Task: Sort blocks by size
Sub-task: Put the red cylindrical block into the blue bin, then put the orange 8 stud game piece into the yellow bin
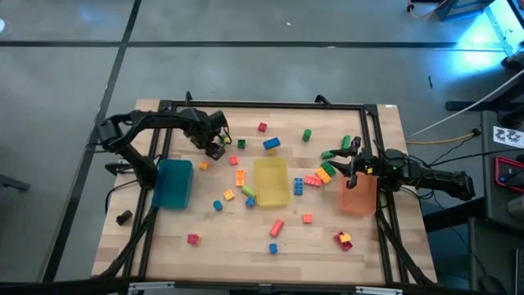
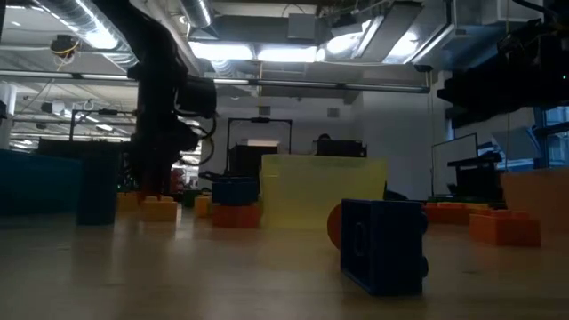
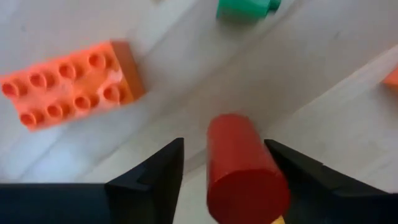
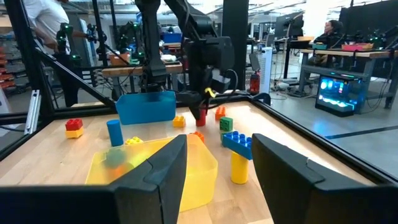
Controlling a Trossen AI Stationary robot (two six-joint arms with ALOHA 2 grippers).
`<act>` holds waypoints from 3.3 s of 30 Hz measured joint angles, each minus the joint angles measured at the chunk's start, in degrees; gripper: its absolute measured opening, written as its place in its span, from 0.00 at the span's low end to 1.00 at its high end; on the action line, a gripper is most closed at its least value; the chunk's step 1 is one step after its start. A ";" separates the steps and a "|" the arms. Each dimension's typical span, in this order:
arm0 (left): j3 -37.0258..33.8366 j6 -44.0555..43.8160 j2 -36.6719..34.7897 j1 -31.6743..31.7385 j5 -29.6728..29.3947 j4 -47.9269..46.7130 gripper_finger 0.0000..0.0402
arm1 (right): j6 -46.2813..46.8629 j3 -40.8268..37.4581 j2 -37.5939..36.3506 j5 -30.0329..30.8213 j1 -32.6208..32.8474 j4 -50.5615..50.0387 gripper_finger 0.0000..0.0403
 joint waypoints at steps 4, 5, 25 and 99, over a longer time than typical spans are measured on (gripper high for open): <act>0.01 -0.25 0.12 0.00 0.09 -0.89 0.34 | 0.00 0.00 -0.02 -0.02 0.00 0.00 0.45; 0.07 -0.26 0.12 0.00 0.09 -0.98 0.30 | 0.00 0.00 0.00 -0.02 0.00 0.04 0.45; 13.29 -0.76 -11.80 -5.00 8.69 -39.31 0.28 | 0.00 0.00 0.00 0.00 0.00 0.87 0.45; -0.25 63.58 1.72 5.87 -15.75 5.43 0.41 | -0.02 0.02 0.00 -0.07 -0.01 -0.46 0.45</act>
